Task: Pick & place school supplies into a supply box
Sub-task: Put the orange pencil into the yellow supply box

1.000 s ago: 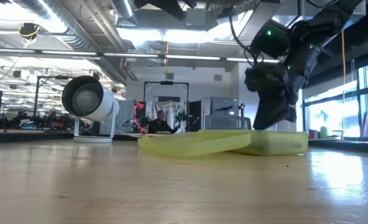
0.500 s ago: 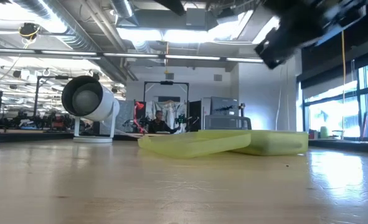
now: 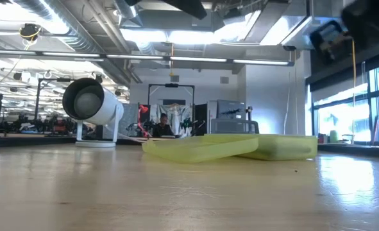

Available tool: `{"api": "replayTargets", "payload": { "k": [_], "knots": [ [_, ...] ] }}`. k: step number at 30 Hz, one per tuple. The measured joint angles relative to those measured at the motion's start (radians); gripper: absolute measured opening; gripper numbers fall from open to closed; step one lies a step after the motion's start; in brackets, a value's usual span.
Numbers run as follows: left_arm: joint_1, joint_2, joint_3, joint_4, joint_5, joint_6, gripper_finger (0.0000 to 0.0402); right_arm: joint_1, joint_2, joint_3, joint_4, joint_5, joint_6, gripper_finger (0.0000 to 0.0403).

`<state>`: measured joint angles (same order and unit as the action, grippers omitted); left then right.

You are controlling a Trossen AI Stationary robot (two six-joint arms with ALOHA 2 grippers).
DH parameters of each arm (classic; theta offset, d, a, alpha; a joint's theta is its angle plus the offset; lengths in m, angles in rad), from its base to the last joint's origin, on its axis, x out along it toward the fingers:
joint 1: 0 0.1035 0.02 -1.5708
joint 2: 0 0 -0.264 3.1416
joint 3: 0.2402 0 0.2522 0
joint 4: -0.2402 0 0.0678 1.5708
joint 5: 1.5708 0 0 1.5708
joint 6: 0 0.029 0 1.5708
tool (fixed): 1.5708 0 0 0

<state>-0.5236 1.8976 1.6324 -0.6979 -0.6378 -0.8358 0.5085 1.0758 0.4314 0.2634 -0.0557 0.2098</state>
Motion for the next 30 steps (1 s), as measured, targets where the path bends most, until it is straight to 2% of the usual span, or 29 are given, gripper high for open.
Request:
{"api": "replayTargets", "payload": {
  "k": [6, 10, 14, 17, 21, 23, 26, 30],
  "knots": [
    [-0.034, 0.036, -0.001, 0.114, -0.008, 0.075, 0.0187, 0.047, 0.017, -0.038, 0.032, -0.004, 0.092, 0.0081],
    [-0.059, 0.068, -0.001, 0.262, -0.005, 0.16, 0.0185, 0.047, 0.017, -0.038, 0.075, 0.056, 0.178, 0.0081],
    [-0.082, 0.093, -0.002, 0.423, 0.018, 0.237, 0.0187, 0.076, 0.016, -0.038, 0.086, 0.056, 0.196, 0.0096],
    [-0.083, 0.092, -0.002, 0.553, 0.112, 0.304, 0.0185, 0.098, 0.014, -0.037, 0.057, 0.066, 0.231, 0.0118],
    [-0.061, 0.091, -0.001, 0.776, 0.327, 0.469, 0.0186, 0.114, 0.015, -0.038, 0.025, 0.073, 0.206, 0.0135],
    [-0.05, 0.087, -0.001, 0.811, 0.407, 0.518, 0.0187, 0.117, 0.015, -0.038, 0.022, 0.069, 0.195, 0.0136],
    [-0.039, 0.063, -0.027, 0.778, 0.419, 0.526, 0.0185, 0.117, 0.015, -0.038, 0.025, 0.036, 0.225, 0.0137],
    [-0.025, -0.018, -0.167, 0.808, 0.408, 0.467, 0.0187, 0.144, 0.015, -0.037, 0.034, 0.011, 0.23, 0.0137]
  ]
}}
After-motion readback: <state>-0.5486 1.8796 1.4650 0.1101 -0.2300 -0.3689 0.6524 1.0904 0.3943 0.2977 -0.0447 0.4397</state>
